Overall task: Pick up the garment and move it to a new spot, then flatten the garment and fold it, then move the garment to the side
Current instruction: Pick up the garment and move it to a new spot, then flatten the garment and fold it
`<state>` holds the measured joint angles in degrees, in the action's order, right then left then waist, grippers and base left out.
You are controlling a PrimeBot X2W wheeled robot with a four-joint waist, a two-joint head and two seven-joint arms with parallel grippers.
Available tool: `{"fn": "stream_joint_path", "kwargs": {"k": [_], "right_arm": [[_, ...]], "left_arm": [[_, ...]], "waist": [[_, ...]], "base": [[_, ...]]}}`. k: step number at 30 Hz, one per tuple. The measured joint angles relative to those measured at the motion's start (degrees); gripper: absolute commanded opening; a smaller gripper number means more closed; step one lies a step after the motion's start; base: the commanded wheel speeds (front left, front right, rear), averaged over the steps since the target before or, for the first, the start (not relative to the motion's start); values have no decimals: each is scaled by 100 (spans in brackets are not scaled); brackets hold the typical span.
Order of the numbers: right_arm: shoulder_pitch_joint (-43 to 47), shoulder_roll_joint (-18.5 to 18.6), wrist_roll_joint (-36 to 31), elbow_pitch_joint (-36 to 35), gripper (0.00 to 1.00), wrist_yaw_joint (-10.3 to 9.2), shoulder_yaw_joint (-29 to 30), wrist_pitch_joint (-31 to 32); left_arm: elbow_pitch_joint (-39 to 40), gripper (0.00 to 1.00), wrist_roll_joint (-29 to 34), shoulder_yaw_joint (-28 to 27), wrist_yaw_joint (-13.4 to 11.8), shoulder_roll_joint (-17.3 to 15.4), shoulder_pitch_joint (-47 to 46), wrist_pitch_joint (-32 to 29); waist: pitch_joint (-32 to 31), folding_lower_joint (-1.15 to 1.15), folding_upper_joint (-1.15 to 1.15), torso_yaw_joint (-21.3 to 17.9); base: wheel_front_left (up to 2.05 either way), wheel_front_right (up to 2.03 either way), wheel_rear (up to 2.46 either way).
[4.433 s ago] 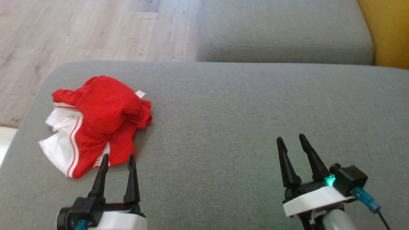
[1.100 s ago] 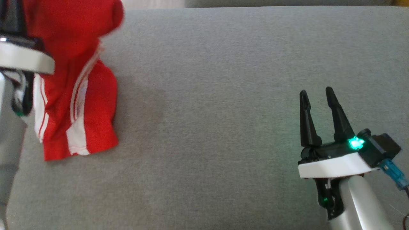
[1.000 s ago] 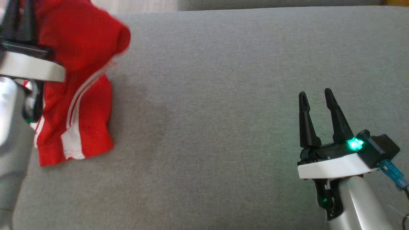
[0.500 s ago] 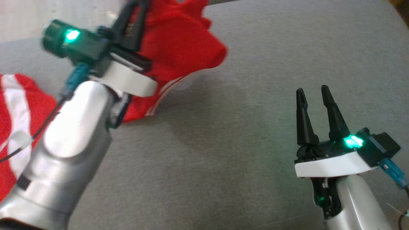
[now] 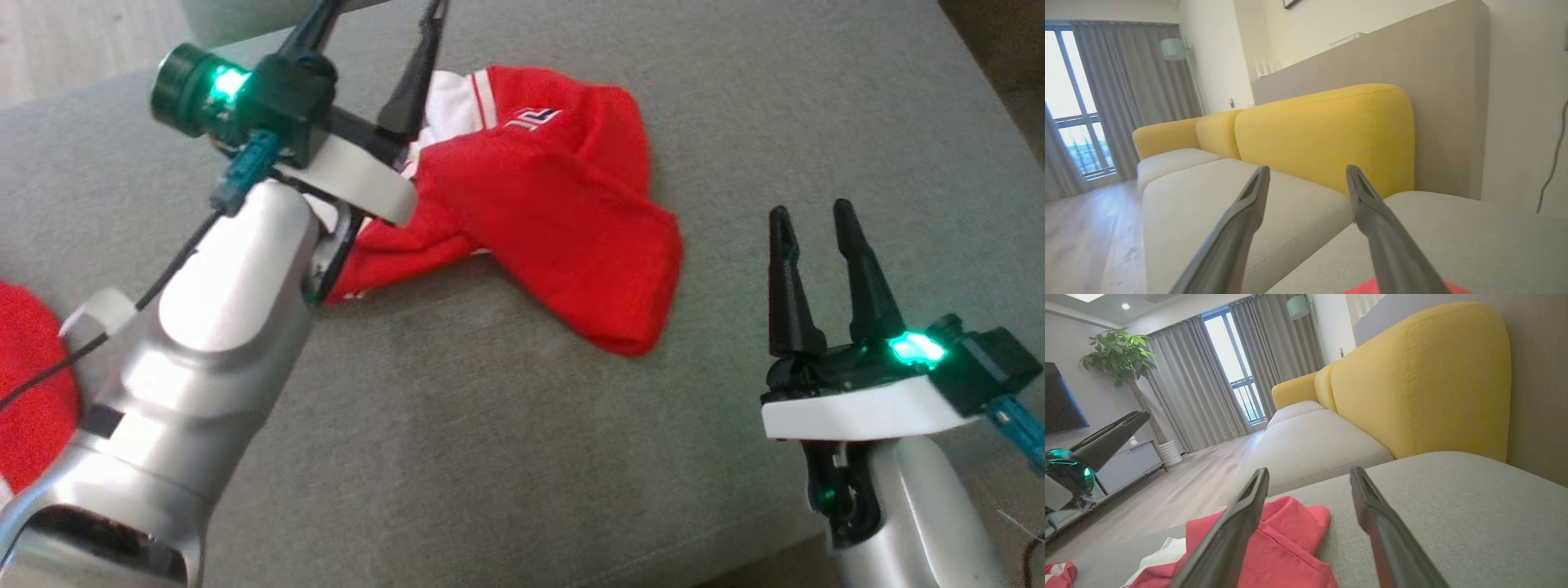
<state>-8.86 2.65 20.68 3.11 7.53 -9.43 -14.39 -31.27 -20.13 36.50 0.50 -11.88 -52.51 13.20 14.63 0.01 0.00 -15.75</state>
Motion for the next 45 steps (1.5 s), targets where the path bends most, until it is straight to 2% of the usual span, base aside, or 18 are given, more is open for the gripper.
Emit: {"fn": "stream_joint_path", "kwargs": {"k": [7, 11, 12, 16, 20, 25, 32, 36, 41, 45], "right_arm": [[22, -1, -188, 3, 100, 0, 200, 0], [78, 0, -323, 12, 100, 0, 301, 0], [157, -1, -378, 27, 100, 0, 312, 0], [263, -2, -421, 48, 100, 0, 376, 0], [377, -2, -485, 81, 100, 0, 432, 0], [497, -2, -513, 129, 100, 0, 448, 0], [596, -2, -631, 154, 100, 0, 449, 0], [550, 0, -849, 256, 100, 0, 240, 0], [82, -5, -1269, 857, 100, 0, -233, 40], [-495, 4, -1612, 1380, 100, 0, 104, 208]], "left_arm": [[25, 100, -266, -521, -138, -183, 527, 127], [566, 100, -300, -868, -235, -315, 1369, 151], [866, 100, -300, -1011, -253, -327, 1833, 151], [1234, 100, -249, -1171, -274, -305, 2503, 151], [1603, 100, -110, -1327, -294, -135, 3275, 151], [1978, 100, -1, -1801, -290, 267, 4138, 151], [2012, 100, 366, -1965, 10, 553, 4248, 151], [1962, 100, 477, -2006, 141, 647, 4228, 151], [1806, 100, 559, -1987, 309, 791, 4197, 151], [1706, 100, 601, -1991, 359, 849, 4134, 151]], "waist": [[-136, -1, 0, 473], [-244, -1, 0, 803], [-310, -1, 0, 962], [-418, -1, 0, 1177], [-572, -1, 0, 1412], [-744, -2, 0, 1604], [-735, -1, 0, 1822], [-652, -1, 0, 1959], [-501, -1, 0, 2200], [-401, -1, 0, 2429]], "base": [[0, 0, 0], [0, 0, 0], [0, 0, 0], [0, 0, 0], [0, 0, 0], [0, 0, 0], [0, 0, 0], [0, 0, 0], [0, 0, 0], [0, 0, 0]]}}
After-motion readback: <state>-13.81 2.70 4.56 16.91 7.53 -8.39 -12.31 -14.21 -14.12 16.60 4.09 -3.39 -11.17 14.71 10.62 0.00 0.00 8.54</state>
